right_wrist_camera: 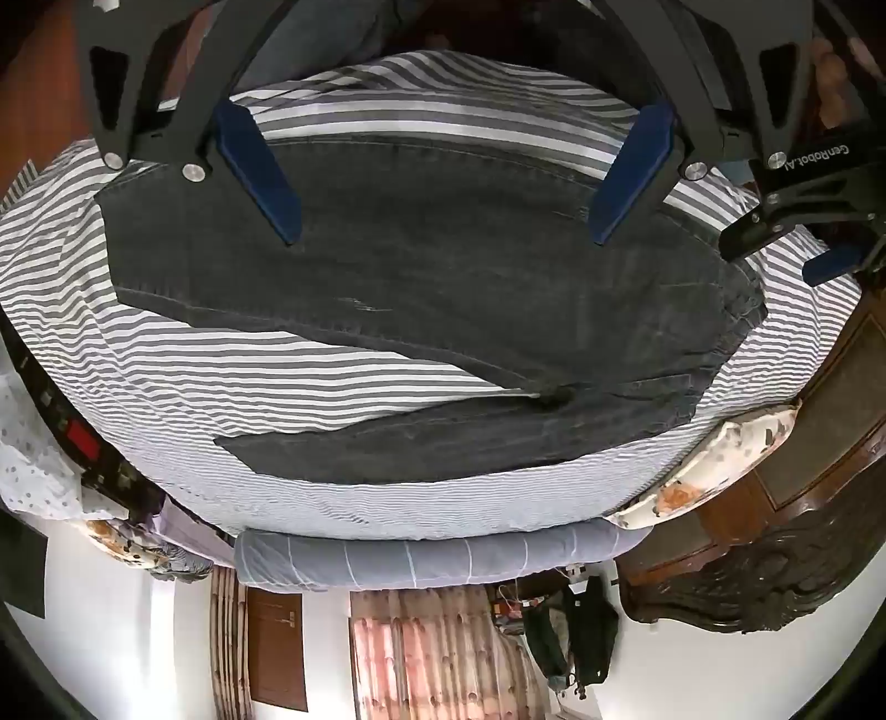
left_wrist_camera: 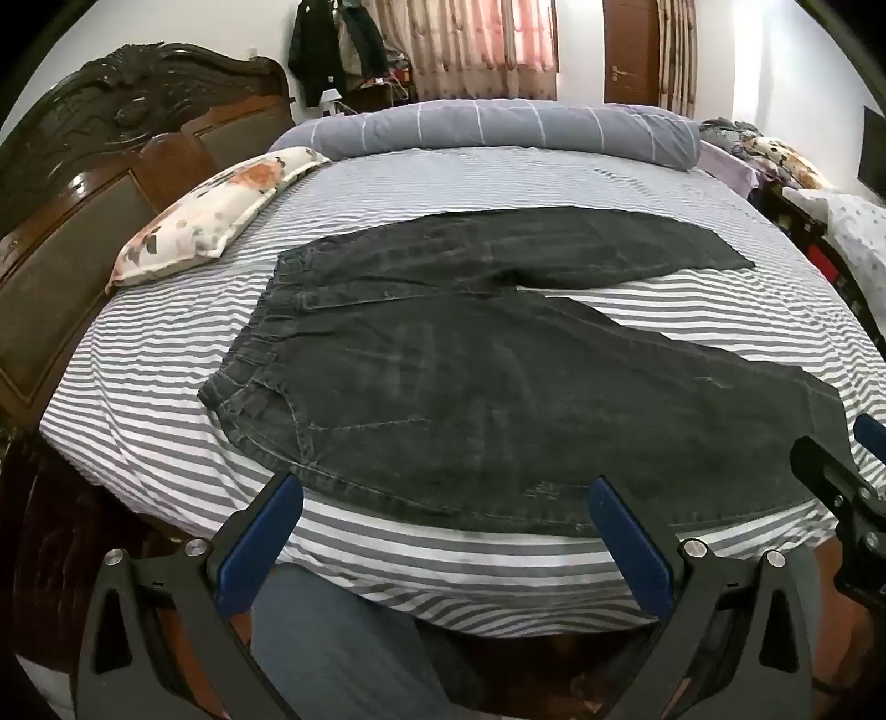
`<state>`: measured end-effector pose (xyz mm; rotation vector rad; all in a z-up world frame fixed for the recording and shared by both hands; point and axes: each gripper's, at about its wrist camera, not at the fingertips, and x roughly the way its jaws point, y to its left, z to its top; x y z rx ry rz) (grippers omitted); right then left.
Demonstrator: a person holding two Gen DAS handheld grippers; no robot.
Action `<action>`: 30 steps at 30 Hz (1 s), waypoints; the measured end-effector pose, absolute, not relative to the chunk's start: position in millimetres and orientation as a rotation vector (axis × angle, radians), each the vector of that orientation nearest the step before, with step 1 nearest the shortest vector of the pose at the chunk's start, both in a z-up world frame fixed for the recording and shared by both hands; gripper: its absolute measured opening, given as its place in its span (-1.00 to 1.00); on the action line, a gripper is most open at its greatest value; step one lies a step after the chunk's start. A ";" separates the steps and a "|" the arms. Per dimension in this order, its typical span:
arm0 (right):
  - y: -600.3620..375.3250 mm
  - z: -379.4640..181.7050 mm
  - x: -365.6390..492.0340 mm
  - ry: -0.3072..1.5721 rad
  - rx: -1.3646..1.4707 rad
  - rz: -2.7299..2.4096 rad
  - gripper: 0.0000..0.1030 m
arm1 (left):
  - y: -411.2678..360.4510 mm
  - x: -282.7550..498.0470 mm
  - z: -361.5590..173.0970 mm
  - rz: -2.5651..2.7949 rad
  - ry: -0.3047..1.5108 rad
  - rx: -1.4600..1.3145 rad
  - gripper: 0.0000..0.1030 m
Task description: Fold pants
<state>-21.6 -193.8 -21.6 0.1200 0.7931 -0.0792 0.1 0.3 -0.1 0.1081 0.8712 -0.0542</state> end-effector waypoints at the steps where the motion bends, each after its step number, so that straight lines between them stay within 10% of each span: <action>1: -193.9 -21.5 -21.2 0.798 0.122 -0.080 0.99 | 0.4 -0.4 0.5 -0.056 0.869 0.106 0.99; 30: -195.6 -28.9 -7.2 0.877 0.083 -0.129 0.99 | 0.3 11.5 -1.0 -0.038 0.893 0.115 0.99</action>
